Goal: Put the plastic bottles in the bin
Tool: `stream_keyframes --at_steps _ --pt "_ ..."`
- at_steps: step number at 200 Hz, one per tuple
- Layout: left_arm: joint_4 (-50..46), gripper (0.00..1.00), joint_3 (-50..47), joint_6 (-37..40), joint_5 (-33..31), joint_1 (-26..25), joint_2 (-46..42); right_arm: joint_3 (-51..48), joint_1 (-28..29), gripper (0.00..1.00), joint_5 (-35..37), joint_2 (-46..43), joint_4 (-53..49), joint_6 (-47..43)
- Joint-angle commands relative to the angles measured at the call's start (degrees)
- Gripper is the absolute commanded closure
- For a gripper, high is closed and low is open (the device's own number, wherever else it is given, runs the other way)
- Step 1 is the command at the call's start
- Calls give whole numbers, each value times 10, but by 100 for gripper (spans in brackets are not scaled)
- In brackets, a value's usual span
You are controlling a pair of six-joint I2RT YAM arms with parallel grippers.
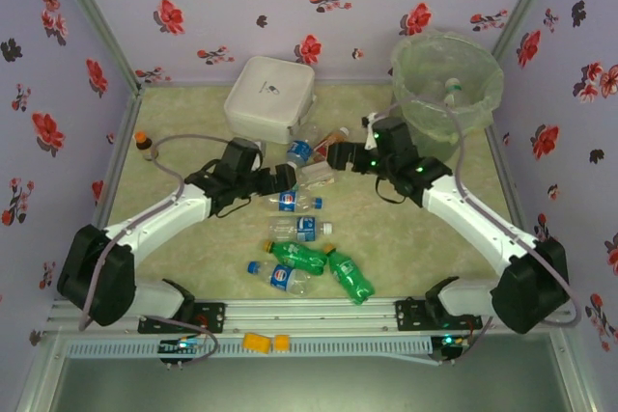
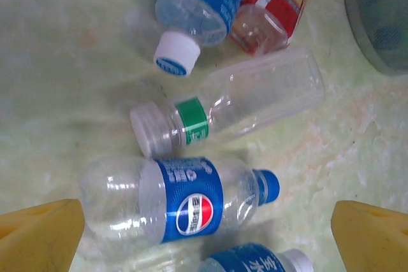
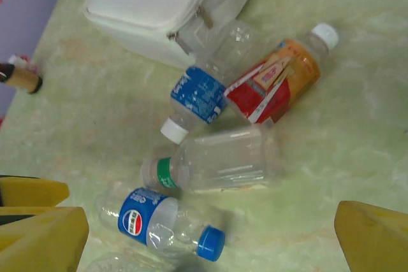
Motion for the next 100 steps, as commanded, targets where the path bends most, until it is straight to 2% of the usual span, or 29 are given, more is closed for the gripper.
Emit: stream_keyframes --at_steps 1,33,60,100 --pt "-33 0 -15 -90 -70 -20 -36 -8 5 0 30 8 -1 1" --pt "44 0 -75 -208 -104 -30 -54 -19 6 0 50 3 -9 -3" --pt "127 0 -107 -291 -113 -36 -23 -32 6 0 63 -14 0 -5" --pt "170 0 -87 -336 -103 -45 56 -48 6 0 73 -24 -2 -7"
